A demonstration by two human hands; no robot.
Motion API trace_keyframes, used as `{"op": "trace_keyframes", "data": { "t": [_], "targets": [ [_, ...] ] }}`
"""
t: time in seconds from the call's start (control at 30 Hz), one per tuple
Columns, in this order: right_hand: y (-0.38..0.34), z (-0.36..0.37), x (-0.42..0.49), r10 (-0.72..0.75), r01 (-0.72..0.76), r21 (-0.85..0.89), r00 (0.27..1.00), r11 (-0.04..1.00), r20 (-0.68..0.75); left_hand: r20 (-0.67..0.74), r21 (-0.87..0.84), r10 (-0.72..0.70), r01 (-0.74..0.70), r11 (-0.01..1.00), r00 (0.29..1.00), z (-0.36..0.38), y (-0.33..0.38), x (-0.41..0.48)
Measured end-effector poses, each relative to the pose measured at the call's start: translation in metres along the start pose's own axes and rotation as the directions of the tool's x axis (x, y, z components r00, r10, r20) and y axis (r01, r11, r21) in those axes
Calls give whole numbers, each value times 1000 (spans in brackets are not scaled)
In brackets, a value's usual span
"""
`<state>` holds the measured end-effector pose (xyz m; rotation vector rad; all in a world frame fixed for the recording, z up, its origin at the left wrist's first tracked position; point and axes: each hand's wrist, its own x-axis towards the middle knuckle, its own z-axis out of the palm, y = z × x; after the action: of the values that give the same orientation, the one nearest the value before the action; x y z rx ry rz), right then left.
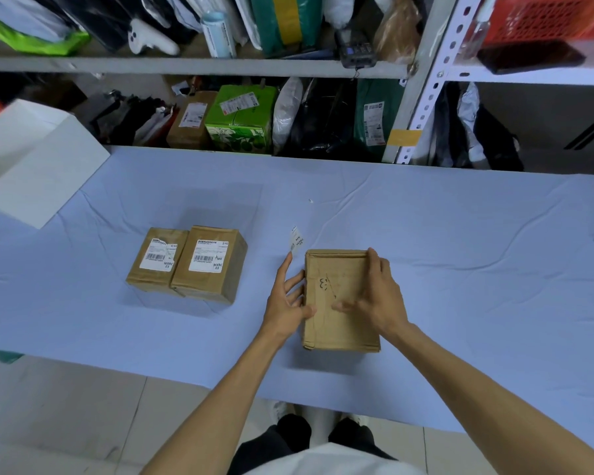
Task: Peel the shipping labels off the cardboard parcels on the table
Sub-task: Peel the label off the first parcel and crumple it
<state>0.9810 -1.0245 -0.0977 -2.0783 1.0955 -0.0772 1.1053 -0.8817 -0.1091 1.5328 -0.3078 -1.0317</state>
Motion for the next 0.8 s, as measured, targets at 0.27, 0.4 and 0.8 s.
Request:
{"op": "trace_keyframes", "data": {
  "t": [0.27, 0.4, 0.8],
  "targets": [
    [-4, -3, 1, -3, 1, -79, 1000, 997, -19, -6, 11, -7, 7, 1000, 1000, 2, 0, -1],
    [-13, 4, -5, 77, -57, -228, 994, 972, 81, -4, 37, -9, 10, 999, 1000, 2, 4, 1],
    [-12, -4, -2, 17, -11, -185, 999, 983, 28, 9, 31, -8, 8, 999, 1000, -1, 0, 1]
  ]
}}
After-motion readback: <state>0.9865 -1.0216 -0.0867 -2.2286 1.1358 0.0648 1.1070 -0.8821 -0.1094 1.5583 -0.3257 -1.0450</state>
